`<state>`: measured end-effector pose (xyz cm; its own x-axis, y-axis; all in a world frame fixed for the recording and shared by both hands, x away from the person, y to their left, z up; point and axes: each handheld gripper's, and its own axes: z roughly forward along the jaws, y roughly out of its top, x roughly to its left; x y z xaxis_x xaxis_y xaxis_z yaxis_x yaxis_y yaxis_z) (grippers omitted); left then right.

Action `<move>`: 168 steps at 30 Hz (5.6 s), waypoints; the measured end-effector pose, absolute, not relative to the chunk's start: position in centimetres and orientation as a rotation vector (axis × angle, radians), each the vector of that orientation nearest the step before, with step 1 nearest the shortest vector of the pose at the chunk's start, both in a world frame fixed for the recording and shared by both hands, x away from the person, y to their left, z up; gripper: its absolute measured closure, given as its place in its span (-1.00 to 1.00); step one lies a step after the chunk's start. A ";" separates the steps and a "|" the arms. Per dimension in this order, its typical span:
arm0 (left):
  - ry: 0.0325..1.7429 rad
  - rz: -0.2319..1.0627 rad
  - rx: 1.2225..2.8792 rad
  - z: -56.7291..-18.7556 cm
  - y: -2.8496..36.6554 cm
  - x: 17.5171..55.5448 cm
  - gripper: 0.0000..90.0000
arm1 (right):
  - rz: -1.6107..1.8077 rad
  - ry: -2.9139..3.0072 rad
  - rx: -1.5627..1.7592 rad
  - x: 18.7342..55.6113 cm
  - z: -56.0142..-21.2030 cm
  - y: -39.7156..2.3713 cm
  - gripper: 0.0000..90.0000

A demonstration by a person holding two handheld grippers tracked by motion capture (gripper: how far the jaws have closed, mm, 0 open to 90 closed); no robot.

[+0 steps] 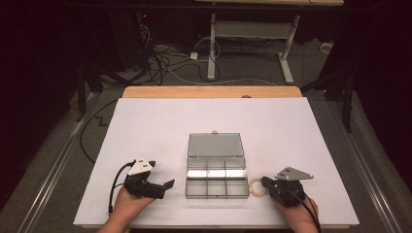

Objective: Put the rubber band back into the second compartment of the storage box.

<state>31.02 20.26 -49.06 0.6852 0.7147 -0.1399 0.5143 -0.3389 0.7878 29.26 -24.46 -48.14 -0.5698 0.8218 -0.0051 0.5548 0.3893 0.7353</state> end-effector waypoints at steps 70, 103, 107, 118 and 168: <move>0.934 0.275 2.023 -49.1 20.3 31.1 -1.00 | 1.197 2.177 1.201 28.6 -44.7 -25.9 0.94; 0.929 0.266 2.017 -49.1 20.4 31.1 -1.00 | 1.228 2.244 1.092 29.4 -43.4 -21.5 0.94; 0.928 0.264 2.015 -49.1 20.4 31.1 -1.00 | 1.226 2.265 1.070 29.8 -43.6 -20.4 0.94; 0.924 0.262 2.016 -49.1 20.4 31.0 -1.00 | 1.214 2.294 1.050 30.6 -44.0 -18.6 0.94; 0.924 0.244 1.997 -49.1 20.6 31.1 -1.00 | 0.975 2.391 0.960 34.7 -44.9 -12.0 0.92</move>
